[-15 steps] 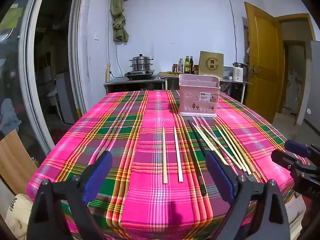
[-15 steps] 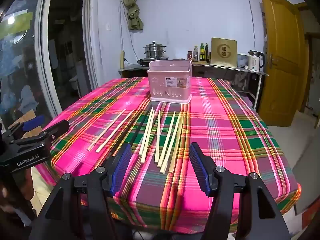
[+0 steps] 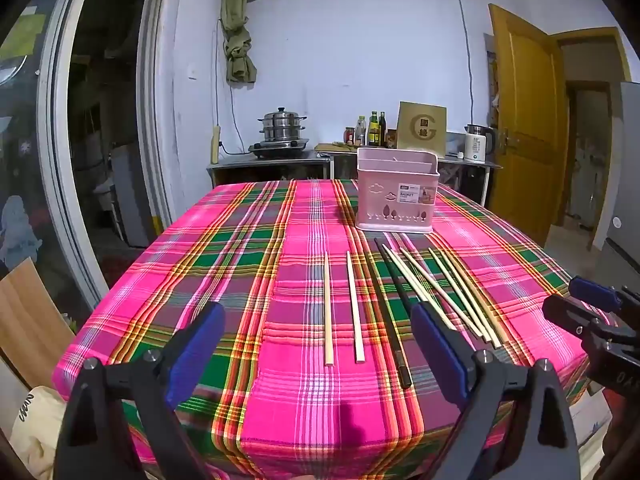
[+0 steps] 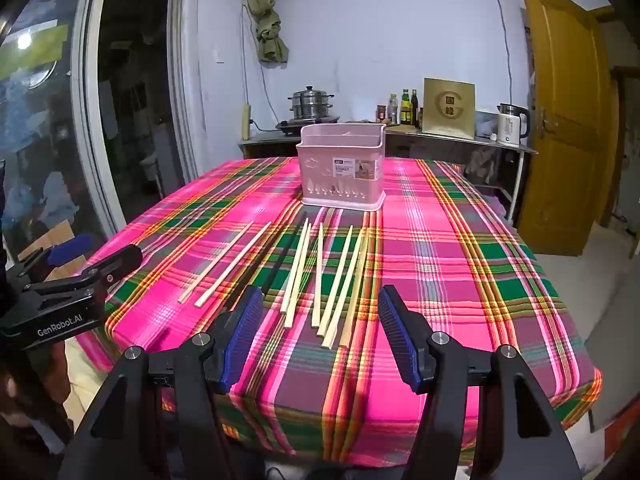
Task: Organize utensils
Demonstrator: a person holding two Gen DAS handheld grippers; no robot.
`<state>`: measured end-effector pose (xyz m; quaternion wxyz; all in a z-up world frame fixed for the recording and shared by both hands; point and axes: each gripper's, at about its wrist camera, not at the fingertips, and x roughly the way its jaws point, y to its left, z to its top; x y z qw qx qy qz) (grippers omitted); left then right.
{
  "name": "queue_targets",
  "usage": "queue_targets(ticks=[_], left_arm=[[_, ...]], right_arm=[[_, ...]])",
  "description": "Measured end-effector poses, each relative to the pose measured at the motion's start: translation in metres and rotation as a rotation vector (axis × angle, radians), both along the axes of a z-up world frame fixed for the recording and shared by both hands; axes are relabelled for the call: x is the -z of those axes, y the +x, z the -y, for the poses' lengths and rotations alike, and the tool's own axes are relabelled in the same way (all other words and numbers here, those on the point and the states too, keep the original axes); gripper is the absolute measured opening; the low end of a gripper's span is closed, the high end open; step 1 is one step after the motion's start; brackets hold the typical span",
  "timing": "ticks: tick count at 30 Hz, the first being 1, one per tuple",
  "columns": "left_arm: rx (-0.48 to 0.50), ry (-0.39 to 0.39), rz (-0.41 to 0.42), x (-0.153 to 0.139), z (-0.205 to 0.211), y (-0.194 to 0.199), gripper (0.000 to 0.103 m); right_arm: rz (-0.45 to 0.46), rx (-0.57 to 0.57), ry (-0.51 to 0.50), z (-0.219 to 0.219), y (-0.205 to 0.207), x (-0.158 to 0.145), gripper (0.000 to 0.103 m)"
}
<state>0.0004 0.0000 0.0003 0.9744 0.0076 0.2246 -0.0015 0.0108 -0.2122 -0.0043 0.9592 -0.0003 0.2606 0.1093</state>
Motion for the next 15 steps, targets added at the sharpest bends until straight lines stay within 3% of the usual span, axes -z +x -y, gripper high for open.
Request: queue_targets(ticks=[15], left_arm=[[0.001, -0.005, 0.000, -0.0004, -0.0004, 0.0000, 0.096]], right_arm=[[0.004, 0.000, 0.002, -0.0010, -0.0019, -0.0020, 0.061]])
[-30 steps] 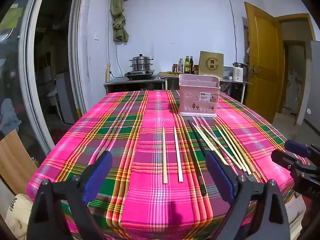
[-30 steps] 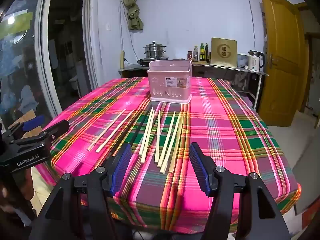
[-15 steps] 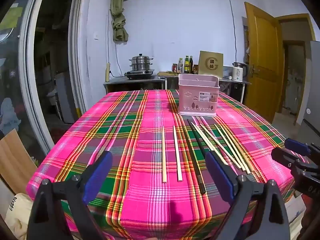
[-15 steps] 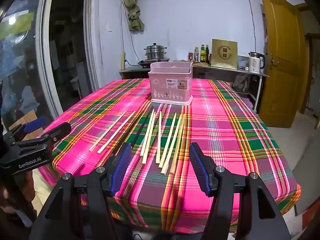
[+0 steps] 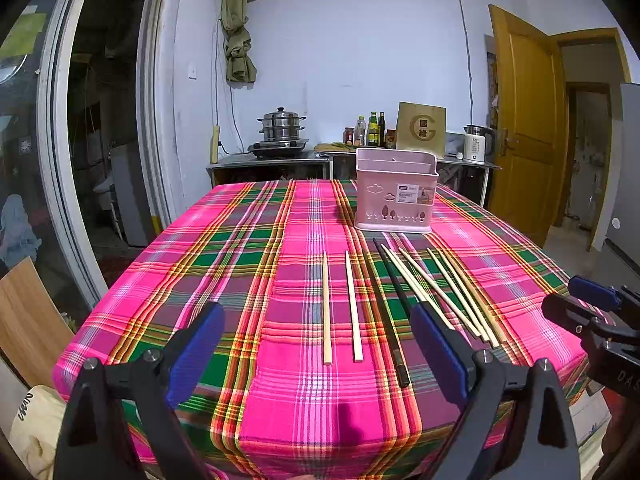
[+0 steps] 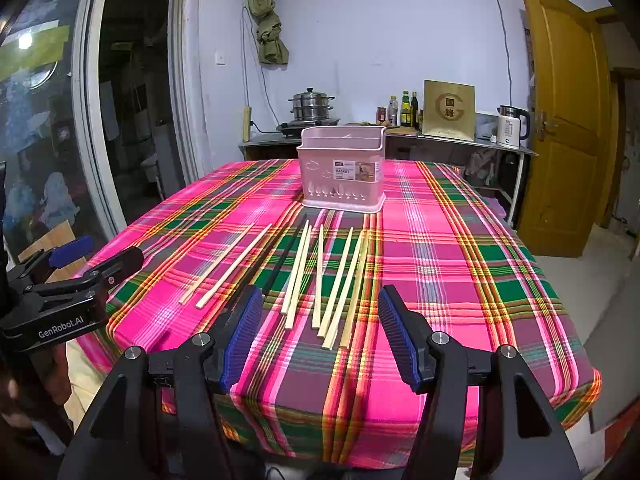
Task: Organize utensils
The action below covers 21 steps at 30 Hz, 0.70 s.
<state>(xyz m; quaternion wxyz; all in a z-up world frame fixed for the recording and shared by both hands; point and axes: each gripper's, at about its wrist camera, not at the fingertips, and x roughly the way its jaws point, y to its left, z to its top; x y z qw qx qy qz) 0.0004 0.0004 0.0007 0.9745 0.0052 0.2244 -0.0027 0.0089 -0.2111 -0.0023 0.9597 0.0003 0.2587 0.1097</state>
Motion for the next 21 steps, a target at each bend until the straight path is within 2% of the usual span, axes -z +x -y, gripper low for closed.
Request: queue_targets(ticks=[21], left_arm=[[0.001, -0.002, -0.002, 0.0017, 0.0010, -0.0030, 0.096]], right_arm=[[0.003, -0.001, 0.001, 0.0000, 0.0003, 0.0005, 0.061]])
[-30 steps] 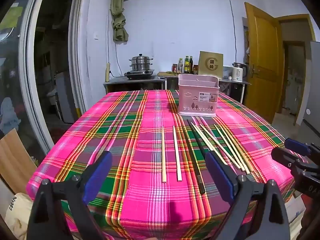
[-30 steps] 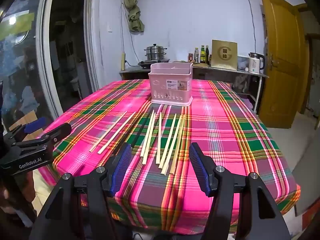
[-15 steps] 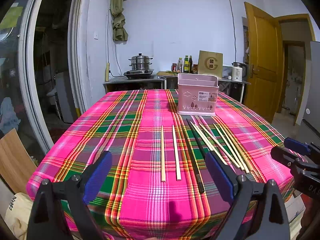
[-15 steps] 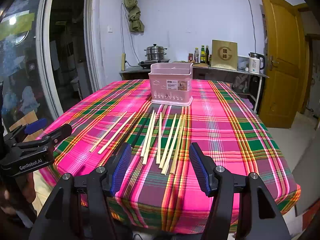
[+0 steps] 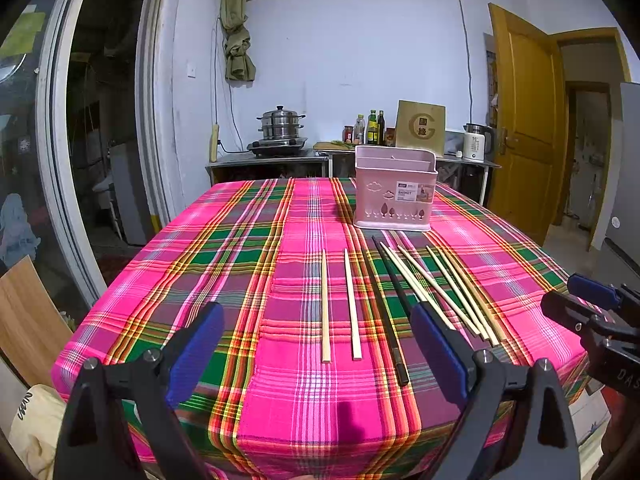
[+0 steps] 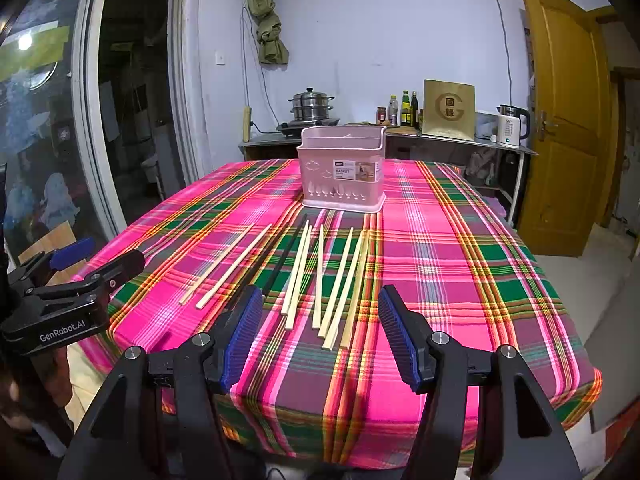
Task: Organize utensils
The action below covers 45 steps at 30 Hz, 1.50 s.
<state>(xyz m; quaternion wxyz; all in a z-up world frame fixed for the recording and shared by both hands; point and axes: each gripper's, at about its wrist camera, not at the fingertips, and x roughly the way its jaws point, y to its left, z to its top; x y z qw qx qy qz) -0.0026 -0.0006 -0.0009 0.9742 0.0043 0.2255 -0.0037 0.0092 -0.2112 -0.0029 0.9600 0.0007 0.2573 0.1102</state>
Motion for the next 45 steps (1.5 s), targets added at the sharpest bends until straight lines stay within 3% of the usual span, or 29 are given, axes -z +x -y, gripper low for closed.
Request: queue_targets(ticks=[29, 45], left_arm=[[0.006, 0.003, -0.020, 0.012, 0.009, 0.002, 0.096], [0.038, 0.007, -0.107, 0.025, 0.000, 0.048, 0.096]], right_arm=[[-0.008, 0.002, 0.002, 0.001, 0.003, 0.000, 0.061], [-0.041, -0.003, -0.008, 0.003, 0.035, 0.009, 0.061]])
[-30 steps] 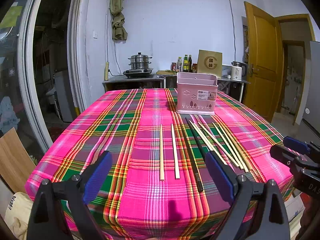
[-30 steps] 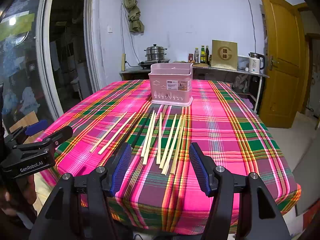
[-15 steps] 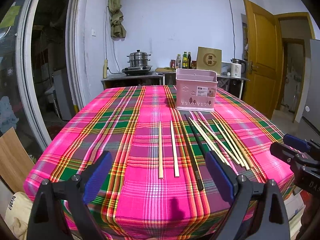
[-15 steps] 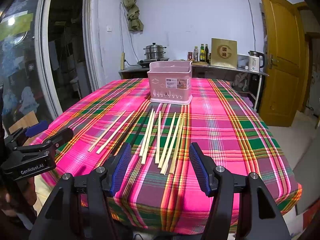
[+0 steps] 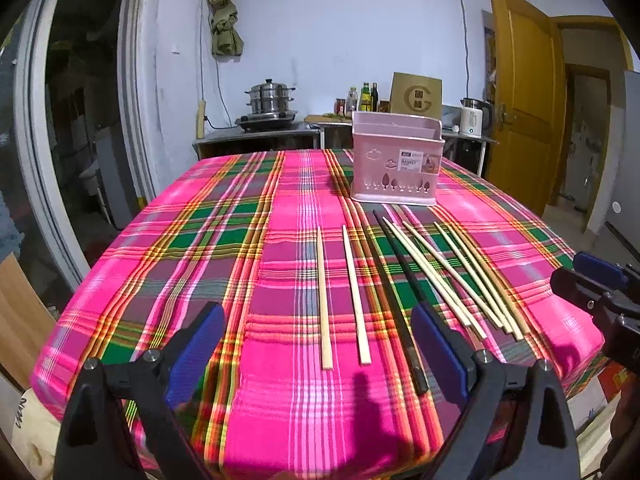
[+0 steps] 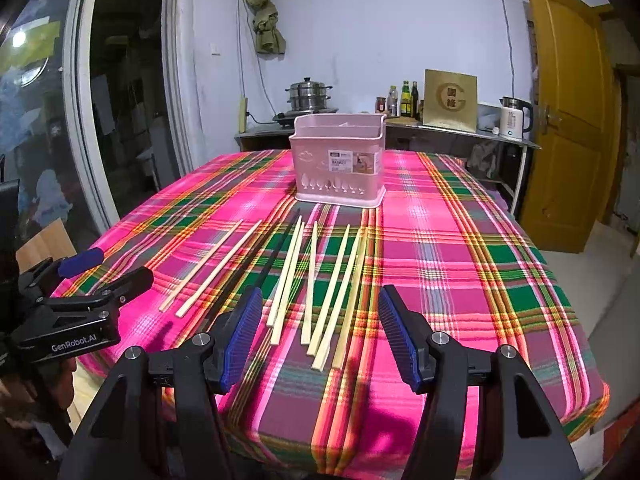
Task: Organize utensils
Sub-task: 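Lower the right tool and close it on a light chopstick while the left tool grasps another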
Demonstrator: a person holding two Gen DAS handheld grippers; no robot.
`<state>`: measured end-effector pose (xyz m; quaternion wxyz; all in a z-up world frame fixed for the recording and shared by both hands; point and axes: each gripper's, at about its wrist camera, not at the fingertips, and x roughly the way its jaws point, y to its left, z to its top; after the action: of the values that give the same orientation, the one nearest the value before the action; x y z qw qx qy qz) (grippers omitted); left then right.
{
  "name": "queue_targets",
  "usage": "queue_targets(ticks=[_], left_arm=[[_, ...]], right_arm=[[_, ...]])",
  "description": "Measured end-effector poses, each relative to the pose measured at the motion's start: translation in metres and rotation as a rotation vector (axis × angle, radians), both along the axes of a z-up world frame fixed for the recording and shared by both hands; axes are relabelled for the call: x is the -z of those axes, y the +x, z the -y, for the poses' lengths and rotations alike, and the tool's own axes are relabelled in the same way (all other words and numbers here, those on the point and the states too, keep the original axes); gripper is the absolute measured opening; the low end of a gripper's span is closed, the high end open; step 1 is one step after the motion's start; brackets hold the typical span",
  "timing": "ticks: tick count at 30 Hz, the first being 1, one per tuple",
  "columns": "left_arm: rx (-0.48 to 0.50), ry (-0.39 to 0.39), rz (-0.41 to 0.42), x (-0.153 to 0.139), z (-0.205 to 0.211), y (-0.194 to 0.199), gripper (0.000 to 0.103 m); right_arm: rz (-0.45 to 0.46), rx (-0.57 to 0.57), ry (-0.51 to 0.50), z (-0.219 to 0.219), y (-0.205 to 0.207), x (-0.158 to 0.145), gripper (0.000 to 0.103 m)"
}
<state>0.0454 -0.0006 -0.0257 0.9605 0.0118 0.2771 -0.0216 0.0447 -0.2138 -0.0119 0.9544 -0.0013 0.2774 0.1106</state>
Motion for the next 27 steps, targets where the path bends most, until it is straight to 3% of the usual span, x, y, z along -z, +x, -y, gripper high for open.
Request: queue_targets(ticks=[4, 9, 22, 27], left_arm=[[0.002, -0.010, -0.031, 0.002, -0.006, 0.023, 0.088], [0.010, -0.014, -0.100, 0.006, -0.016, 0.063, 0.088], [0.093, -0.008, -0.315, 0.031, -0.022, 0.148, 0.070], [0.106, 0.011, -0.346, 0.035, -0.019, 0.165, 0.059]], right_arm=[[-0.023, -0.017, -0.010, -0.004, 0.018, 0.003, 0.061], [-0.063, -0.030, -0.039, -0.010, 0.044, 0.005, 0.060], [-0.233, -0.095, -0.098, -0.032, 0.140, 0.021, 0.022], [-0.281, -0.112, -0.104, -0.039, 0.166, 0.029, 0.017]])
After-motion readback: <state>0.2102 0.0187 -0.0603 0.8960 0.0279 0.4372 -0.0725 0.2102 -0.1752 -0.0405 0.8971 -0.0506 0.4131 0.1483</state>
